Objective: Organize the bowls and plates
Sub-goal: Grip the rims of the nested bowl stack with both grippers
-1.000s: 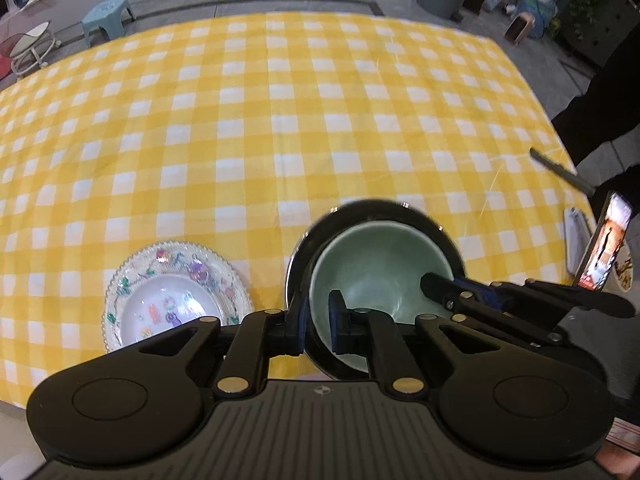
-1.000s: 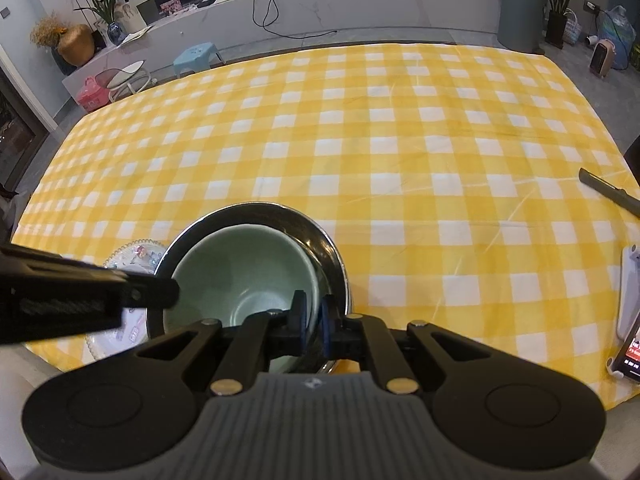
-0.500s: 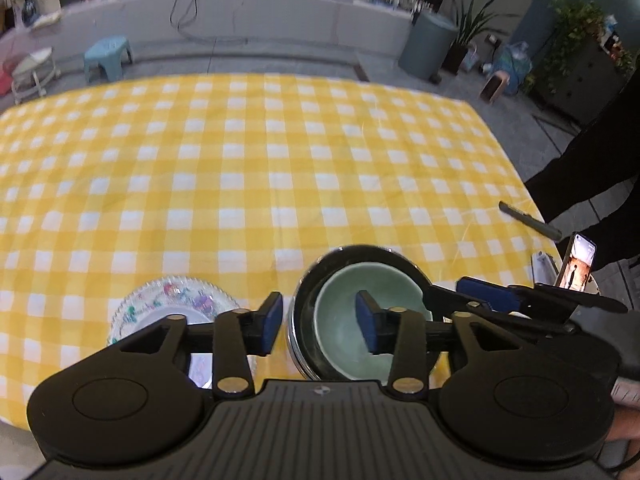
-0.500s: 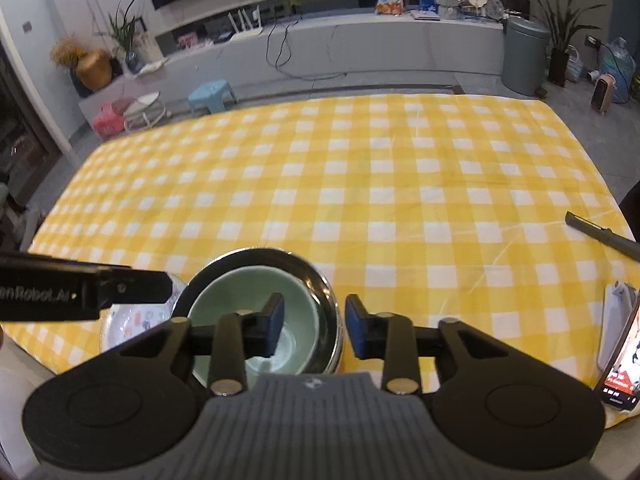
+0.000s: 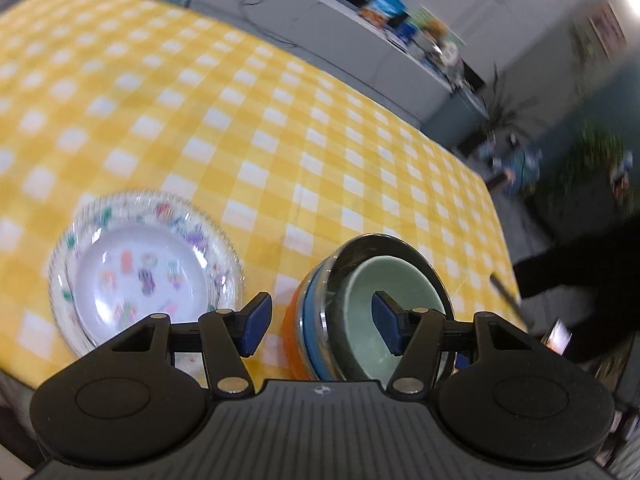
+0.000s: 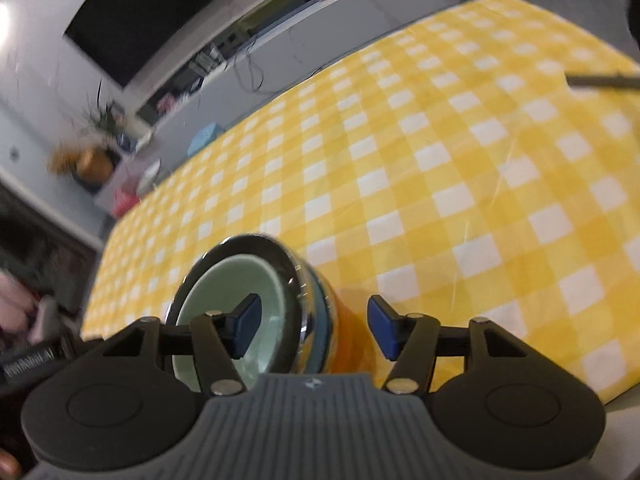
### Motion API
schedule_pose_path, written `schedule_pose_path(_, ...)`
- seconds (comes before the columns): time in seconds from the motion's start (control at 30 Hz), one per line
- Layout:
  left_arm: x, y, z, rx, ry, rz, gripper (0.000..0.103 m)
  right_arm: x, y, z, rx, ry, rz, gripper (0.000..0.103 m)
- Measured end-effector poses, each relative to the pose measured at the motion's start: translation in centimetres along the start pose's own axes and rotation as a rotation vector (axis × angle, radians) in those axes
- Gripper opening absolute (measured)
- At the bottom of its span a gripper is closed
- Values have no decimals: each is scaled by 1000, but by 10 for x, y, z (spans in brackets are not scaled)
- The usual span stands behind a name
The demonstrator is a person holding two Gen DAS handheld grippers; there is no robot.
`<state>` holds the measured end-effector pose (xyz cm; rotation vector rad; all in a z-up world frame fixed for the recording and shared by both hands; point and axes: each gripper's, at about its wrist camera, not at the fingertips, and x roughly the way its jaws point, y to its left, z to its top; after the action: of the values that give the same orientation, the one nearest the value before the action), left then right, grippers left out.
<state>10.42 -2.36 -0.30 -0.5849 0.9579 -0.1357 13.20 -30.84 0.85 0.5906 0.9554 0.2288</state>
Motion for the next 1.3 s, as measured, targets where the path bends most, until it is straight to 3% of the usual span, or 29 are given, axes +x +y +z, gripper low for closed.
schedule_pose_path(0.1, 6, 11, -4, -65, -14, -13, 68, 5, -6, 2, 46, 14, 18, 62)
schedule_pose_path(0.23, 12, 15, -7, -79, -4, -8, 70, 14, -11, 0, 64, 50, 6, 62)
schedule_pose_path(0.67, 29, -5, -13, -5, 29, 55, 65, 25, -9, -3, 22, 109, -15, 62)
schedule_pose_path(0.9, 37, -8, -13, 28, 49, 62, 61, 28, -10, -3, 13, 131, -2, 57)
schedule_pose_path(1.07, 42, -9, -14, 31, 83, 67, 50, 34, -9, -2, 1, 152, 4, 53)
schedule_pose_path(1.3, 44, -8, -12, 36, 98, 65, 50, 34, -7, -3, -15, 153, 18, 48)
